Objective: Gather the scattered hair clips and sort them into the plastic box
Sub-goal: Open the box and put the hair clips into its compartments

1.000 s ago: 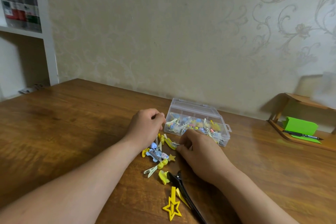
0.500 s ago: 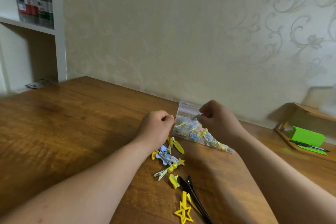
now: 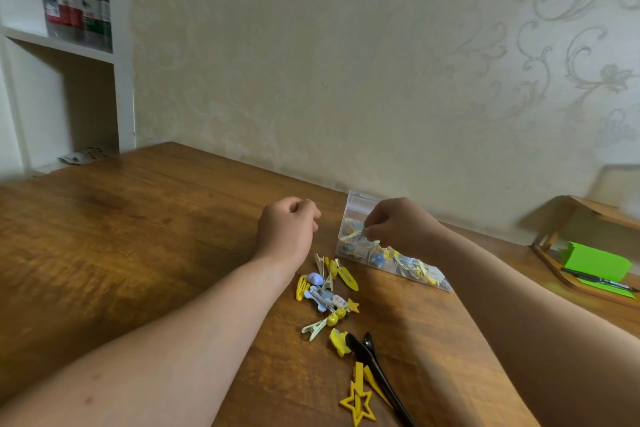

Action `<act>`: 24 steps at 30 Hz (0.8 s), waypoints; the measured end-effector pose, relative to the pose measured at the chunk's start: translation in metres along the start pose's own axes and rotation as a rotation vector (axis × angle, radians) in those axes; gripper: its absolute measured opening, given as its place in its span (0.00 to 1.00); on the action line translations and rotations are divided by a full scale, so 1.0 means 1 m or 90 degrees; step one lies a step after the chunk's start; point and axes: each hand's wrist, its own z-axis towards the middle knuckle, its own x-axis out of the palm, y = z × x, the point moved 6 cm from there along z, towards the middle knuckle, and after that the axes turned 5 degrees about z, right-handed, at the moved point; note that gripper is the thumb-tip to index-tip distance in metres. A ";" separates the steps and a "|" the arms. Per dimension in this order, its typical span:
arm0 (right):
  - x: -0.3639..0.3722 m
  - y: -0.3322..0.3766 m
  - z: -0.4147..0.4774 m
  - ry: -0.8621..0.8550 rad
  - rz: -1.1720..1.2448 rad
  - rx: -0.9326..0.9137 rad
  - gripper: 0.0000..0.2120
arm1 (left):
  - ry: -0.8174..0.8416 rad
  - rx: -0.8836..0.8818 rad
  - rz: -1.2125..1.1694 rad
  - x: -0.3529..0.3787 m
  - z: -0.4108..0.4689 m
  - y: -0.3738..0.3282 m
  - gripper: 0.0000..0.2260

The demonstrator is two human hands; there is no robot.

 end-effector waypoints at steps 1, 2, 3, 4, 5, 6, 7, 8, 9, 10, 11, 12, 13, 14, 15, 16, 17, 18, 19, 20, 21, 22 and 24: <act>0.001 -0.001 0.000 0.001 0.004 0.001 0.03 | -0.001 0.000 0.000 0.000 0.000 0.000 0.13; 0.002 -0.001 0.001 0.002 0.007 0.002 0.03 | -0.003 -0.001 0.000 0.000 0.001 0.000 0.13; 0.003 -0.001 0.000 0.002 0.006 0.001 0.03 | -0.004 -0.001 0.002 0.000 0.001 0.000 0.13; 0.004 -0.001 0.000 0.003 0.004 -0.001 0.04 | -0.006 -0.001 0.004 0.000 0.001 0.000 0.13; 0.005 0.000 0.000 0.003 0.002 -0.004 0.04 | -0.007 -0.001 0.004 0.000 0.001 0.001 0.13; 0.005 0.000 0.000 -0.001 0.000 -0.006 0.04 | -0.008 -0.001 0.003 0.000 0.001 0.001 0.13; 0.006 0.000 0.000 -0.005 -0.004 -0.007 0.04 | -0.007 0.000 0.002 0.000 0.001 0.001 0.13; 0.006 0.000 0.000 -0.011 -0.006 -0.007 0.05 | -0.007 0.001 0.004 0.000 0.001 0.001 0.13; 0.005 -0.001 0.000 -0.016 -0.007 -0.006 0.05 | -0.008 0.002 0.007 0.000 0.001 0.001 0.13; 0.005 -0.002 0.000 -0.020 -0.006 -0.007 0.06 | -0.008 0.004 0.010 0.000 0.001 0.001 0.13; 0.004 -0.002 0.000 -0.023 -0.002 -0.008 0.06 | -0.009 0.005 0.012 0.001 0.001 0.001 0.13; 0.003 -0.003 0.000 -0.027 0.002 -0.010 0.07 | -0.012 0.005 0.013 0.000 0.001 0.001 0.13; 0.003 -0.003 -0.001 -0.030 0.005 -0.013 0.07 | -0.013 0.006 0.014 0.001 0.001 0.001 0.13; 0.003 -0.004 -0.001 -0.033 0.006 -0.015 0.07 | -0.014 0.005 0.015 0.001 0.001 0.001 0.13; 0.002 -0.005 -0.002 -0.035 0.006 -0.018 0.07 | -0.014 0.004 0.015 0.001 0.001 0.001 0.13; 0.002 -0.005 -0.003 -0.039 0.007 -0.021 0.07 | -0.014 0.003 0.015 0.001 0.002 0.001 0.13; 0.002 -0.005 -0.003 -0.043 0.012 -0.023 0.07 | -0.014 0.003 0.016 0.001 0.002 0.001 0.13; 0.001 -0.005 -0.004 -0.050 0.020 -0.023 0.07 | -0.014 0.004 0.016 0.001 0.002 0.001 0.13; 0.000 -0.005 -0.006 -0.061 0.029 -0.024 0.07 | -0.014 0.006 0.017 0.001 0.001 0.001 0.13; -0.002 -0.005 -0.008 -0.076 0.041 -0.025 0.07 | -0.014 0.007 0.019 0.001 0.001 0.000 0.13; -0.005 -0.005 -0.011 -0.094 0.055 -0.030 0.06 | -0.014 0.008 0.021 0.001 0.001 0.001 0.13; -0.008 -0.004 -0.015 -0.116 0.070 -0.037 0.07 | -0.013 0.009 0.024 0.001 0.001 0.000 0.13; -0.013 -0.003 -0.028 -0.161 0.097 -0.059 0.07 | -0.007 0.010 0.029 0.002 0.000 0.000 0.13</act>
